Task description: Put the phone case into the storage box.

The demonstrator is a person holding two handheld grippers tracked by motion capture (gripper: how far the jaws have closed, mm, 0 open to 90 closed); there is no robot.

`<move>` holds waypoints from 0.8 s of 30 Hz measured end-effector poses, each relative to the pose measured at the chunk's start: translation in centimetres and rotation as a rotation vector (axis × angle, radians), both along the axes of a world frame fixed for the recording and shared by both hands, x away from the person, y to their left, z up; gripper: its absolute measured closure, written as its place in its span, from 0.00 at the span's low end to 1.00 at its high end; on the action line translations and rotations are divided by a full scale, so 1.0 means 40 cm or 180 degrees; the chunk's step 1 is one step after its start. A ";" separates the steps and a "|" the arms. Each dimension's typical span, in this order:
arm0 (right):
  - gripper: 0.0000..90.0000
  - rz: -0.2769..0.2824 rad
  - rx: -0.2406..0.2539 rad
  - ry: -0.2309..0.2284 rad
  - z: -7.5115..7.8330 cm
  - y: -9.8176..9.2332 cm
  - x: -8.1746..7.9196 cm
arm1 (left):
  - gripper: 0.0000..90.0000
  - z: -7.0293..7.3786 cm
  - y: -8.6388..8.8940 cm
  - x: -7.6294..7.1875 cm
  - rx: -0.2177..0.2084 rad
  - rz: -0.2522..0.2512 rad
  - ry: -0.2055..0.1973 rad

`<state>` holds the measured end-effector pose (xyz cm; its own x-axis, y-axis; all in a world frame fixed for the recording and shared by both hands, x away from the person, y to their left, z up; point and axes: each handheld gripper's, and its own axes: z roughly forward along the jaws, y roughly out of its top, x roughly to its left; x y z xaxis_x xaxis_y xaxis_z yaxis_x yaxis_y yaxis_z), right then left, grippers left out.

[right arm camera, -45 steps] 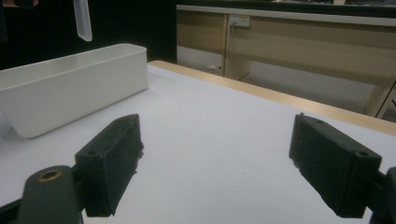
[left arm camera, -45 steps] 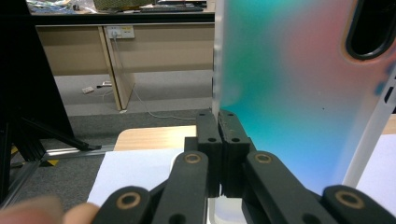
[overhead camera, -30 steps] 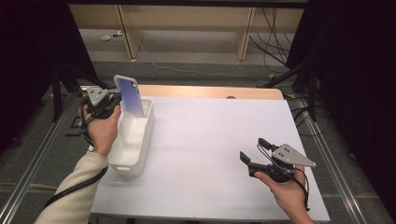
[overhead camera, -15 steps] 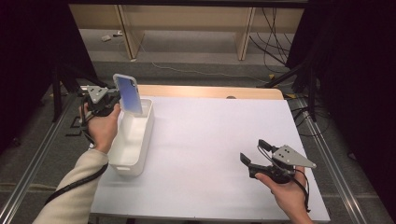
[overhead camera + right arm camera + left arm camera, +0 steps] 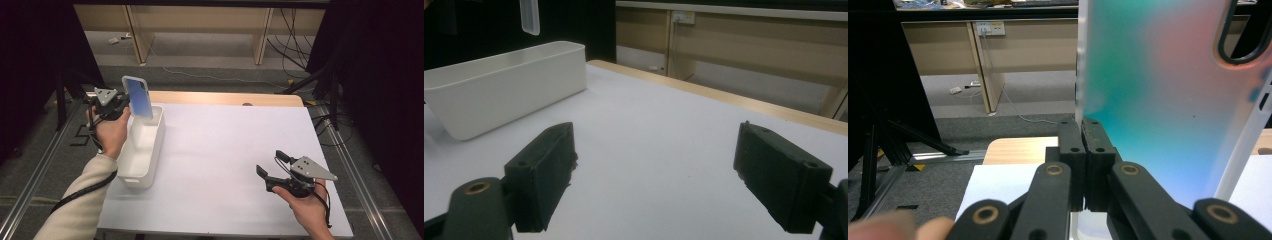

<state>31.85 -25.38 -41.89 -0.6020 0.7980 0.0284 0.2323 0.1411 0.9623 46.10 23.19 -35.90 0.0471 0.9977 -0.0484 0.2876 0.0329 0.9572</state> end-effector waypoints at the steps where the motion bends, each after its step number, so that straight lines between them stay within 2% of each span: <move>1: 0.20 -0.0001 0.0002 0.0008 0.001 0.000 -0.001 | 0.98 0.000 -0.001 0.002 0.0000 -0.0001 0.0001; 2: 0.20 0.0000 0.0020 0.0034 0.002 -0.001 -0.003 | 0.98 0.001 -0.002 0.004 -0.0012 -0.0003 0.0004; 3: 0.20 -0.0027 -0.0028 -0.0001 0.003 -0.003 -0.003 | 0.98 0.001 -0.002 0.005 -0.0025 -0.0012 0.0015; 8: 0.20 -0.0017 0.0008 -0.0034 0.002 -0.002 -0.006 | 0.98 0.001 -0.008 0.014 0.0005 -0.0002 0.0020; 20: 0.20 -0.0013 -0.0018 0.0012 0.000 -0.004 -0.010 | 0.98 -0.005 -0.013 0.032 0.0007 0.0011 0.0060; 24: 0.20 -0.0030 0.0004 -0.0027 -0.001 -0.004 -0.010 | 0.98 -0.007 -0.015 0.037 0.0019 0.0017 0.0070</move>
<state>31.44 -25.54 -41.93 -0.5946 0.8037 0.0244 0.2256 0.1376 0.9645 47.58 22.59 -36.17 0.0408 0.9982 -0.0434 0.3085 0.0287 0.9508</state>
